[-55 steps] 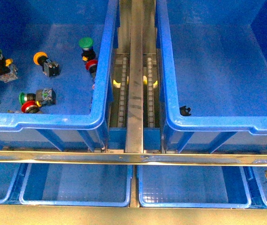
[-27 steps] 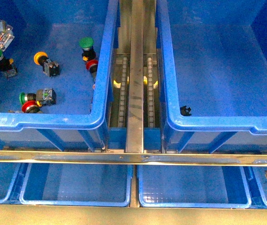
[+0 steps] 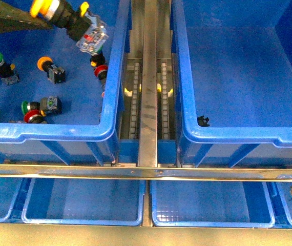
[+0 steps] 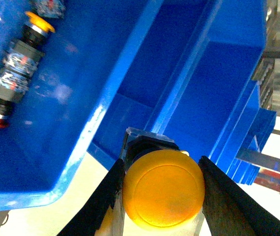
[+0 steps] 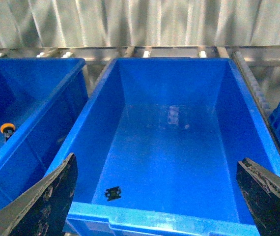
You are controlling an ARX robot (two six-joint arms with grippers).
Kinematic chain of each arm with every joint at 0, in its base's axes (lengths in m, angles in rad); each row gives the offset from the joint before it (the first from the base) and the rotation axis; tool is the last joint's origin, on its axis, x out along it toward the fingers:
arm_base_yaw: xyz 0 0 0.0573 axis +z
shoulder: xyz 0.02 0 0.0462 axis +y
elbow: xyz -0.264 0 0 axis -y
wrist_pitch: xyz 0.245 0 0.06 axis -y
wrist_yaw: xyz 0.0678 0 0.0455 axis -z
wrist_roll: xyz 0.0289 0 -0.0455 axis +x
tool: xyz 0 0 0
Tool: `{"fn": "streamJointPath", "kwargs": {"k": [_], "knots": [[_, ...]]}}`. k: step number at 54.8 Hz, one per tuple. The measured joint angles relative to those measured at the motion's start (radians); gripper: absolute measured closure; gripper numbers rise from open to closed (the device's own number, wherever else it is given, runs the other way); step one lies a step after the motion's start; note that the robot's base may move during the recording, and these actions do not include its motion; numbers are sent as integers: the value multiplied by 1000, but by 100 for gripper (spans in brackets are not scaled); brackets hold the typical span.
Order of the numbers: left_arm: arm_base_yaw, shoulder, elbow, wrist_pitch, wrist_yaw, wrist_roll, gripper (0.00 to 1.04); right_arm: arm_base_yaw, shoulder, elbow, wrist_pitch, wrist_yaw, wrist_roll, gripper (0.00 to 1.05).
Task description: Pick red and yellow buttons and place in box
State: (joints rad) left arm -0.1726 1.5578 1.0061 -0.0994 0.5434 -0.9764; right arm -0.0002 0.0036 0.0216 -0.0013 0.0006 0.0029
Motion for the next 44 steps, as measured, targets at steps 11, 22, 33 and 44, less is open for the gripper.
{"fn": "streamJointPath", "kwargs": {"k": [11, 22, 33, 44], "knots": [[-134, 36, 4, 75, -32, -85, 70, 0, 0, 0, 0, 0, 0, 7], [-264, 73, 6, 165, -54, -219, 70, 0, 0, 0, 0, 0, 0, 7], [-341, 85, 7, 198, -68, -286, 70, 0, 0, 0, 0, 0, 0, 7], [-342, 142, 80, 196, -93, -285, 70, 0, 0, 0, 0, 0, 0, 7]]}}
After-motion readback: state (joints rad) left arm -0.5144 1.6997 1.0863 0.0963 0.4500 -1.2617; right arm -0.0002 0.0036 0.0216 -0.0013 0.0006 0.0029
